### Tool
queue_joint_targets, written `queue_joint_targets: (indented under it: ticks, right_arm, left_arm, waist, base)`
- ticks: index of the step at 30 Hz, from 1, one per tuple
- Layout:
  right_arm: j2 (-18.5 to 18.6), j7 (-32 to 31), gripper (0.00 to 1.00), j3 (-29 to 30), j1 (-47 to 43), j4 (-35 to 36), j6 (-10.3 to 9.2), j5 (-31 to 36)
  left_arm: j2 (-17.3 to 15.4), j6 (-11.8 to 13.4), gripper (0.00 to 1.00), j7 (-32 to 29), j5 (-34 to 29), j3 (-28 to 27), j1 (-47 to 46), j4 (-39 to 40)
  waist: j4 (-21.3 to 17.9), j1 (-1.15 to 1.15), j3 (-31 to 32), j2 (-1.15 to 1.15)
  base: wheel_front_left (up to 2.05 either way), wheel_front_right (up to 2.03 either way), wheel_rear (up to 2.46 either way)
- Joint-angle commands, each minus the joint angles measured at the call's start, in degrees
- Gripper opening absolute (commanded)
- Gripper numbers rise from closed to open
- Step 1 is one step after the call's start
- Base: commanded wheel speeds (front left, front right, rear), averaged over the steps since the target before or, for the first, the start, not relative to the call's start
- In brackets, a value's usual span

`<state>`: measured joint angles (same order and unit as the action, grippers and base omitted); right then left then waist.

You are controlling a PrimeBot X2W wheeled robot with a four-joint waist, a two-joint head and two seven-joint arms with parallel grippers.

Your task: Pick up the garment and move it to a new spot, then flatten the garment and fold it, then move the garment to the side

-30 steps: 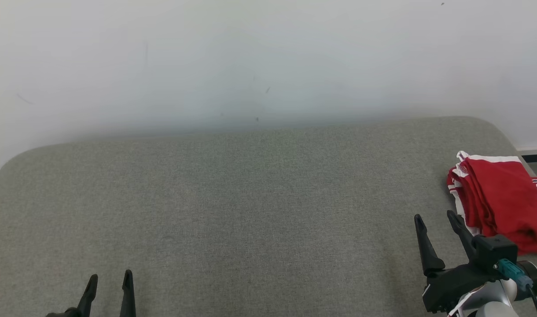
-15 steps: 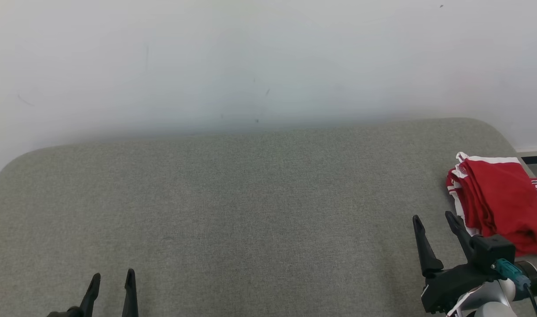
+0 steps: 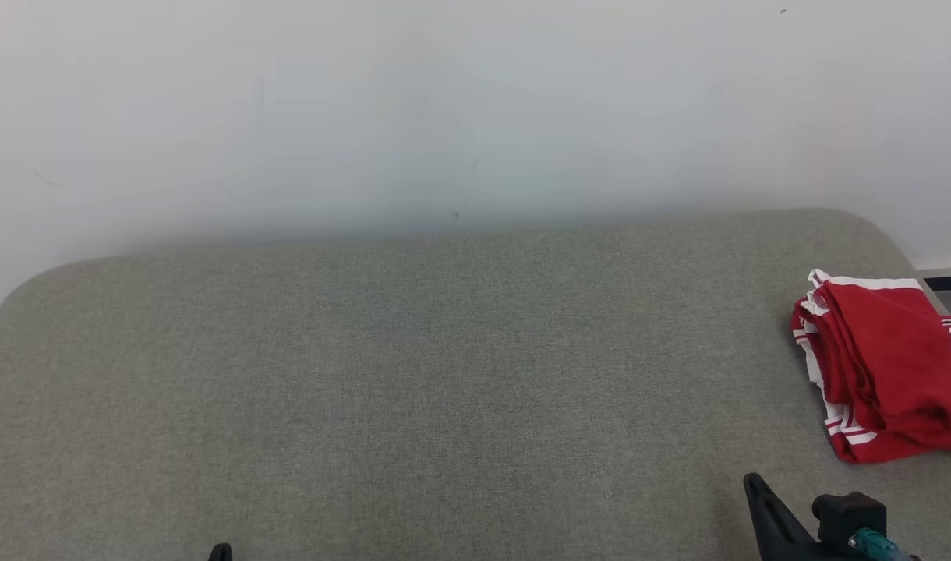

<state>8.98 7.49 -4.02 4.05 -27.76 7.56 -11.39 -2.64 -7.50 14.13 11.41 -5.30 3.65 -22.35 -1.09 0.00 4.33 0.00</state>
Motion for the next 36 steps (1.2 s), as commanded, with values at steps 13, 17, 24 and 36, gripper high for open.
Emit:
queue_joint_targets:
  ticks: [13, 17, 24, 36]
  right_arm:
    - [-0.9, -2.6, 0.00, 2.2, 1.5, 3.3, -0.02, -15.3]
    - [-1.2, -3.2, 0.00, 2.7, 1.6, 3.9, -0.02, -19.1]
    - [-1.7, -4.3, 0.00, 3.5, 1.7, 5.0, -0.03, -25.5]
    - [-2.4, -5.9, 0.00, 4.7, 1.9, 6.4, -0.04, -34.6]
  left_arm:
    - [-0.3, 0.0, 0.00, -3.8, 15.4, -0.4, -2.6, 2.2]
    - [-0.3, 0.0, 0.00, -4.7, 19.3, -0.4, -3.1, 2.6]
    - [-0.3, 0.0, 0.00, -6.4, 25.6, -0.5, -3.8, 3.2]
    - [-0.3, 0.0, 0.00, -8.7, 34.7, -0.6, -5.0, 4.0]
  waist:
    - [0.1, 0.00, -0.5, 0.00]
    - [0.2, 0.00, -0.6, 0.00]
    - [0.2, 0.00, -0.9, 0.00]
    - [0.3, 0.00, -1.3, 0.00]
  base:
    - [0.00, 0.00, 0.00]
    - [0.00, 0.00, 0.00]
    - [0.00, 0.00, 0.00]
    - [0.00, 0.00, 0.00]
